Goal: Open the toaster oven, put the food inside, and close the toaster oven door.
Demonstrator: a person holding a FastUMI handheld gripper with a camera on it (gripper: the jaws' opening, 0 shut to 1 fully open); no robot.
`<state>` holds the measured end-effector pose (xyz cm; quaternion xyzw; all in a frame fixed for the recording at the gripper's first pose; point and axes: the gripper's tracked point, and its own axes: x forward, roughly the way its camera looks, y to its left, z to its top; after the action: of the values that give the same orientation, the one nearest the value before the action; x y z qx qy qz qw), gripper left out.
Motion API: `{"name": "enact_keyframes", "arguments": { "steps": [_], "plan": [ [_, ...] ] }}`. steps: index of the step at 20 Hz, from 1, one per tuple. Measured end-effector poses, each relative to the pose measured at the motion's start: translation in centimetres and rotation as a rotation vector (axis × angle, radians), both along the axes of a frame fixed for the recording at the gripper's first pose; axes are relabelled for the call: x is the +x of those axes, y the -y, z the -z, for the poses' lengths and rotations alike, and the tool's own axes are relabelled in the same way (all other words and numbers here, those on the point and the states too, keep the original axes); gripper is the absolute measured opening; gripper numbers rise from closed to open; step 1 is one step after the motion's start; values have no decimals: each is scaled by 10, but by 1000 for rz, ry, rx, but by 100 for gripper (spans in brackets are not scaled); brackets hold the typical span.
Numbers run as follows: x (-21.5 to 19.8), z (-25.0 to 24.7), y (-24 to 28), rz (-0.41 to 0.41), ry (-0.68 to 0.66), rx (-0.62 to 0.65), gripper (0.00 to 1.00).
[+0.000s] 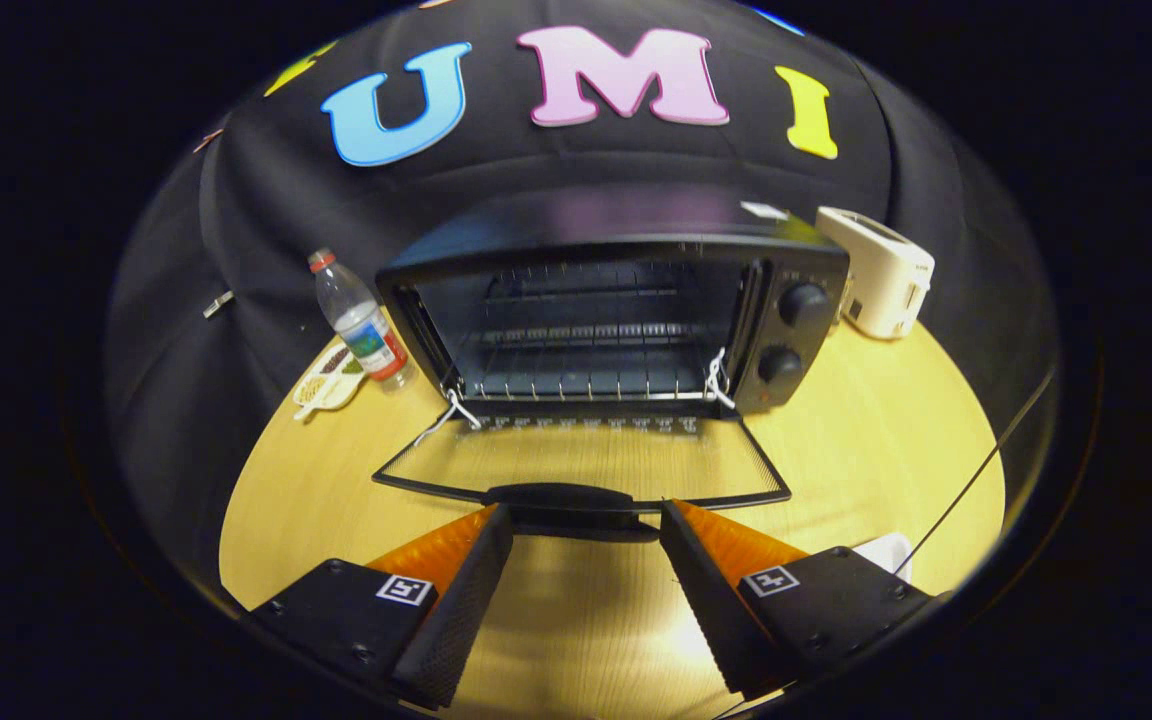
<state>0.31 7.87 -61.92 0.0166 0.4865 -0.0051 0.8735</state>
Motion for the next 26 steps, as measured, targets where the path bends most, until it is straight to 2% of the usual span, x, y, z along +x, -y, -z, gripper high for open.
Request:
{"name": "enact_keyframes", "arguments": {
  "steps": [5,8,12,16,17,20,23,24,25,26],
  "plan": [
    [-8,-5,1,-46,-16,15,95],
    [-12,-18,9,-47,-50,84,95],
    [-17,-67,93,15,-28,28,95],
    [-60,-84,197,82,-89,-70,93],
    [-71,-85,216,87,-104,-95,88],
    [-100,-74,253,105,-174,-98,87],
    [-111,-49,274,122,-242,-53,87],
    [-115,-39,278,130,-271,-33,83],
    [-116,-31,283,127,-291,-22,72],
    [-117,-20,288,119,-316,-23,70]
  ]
}}
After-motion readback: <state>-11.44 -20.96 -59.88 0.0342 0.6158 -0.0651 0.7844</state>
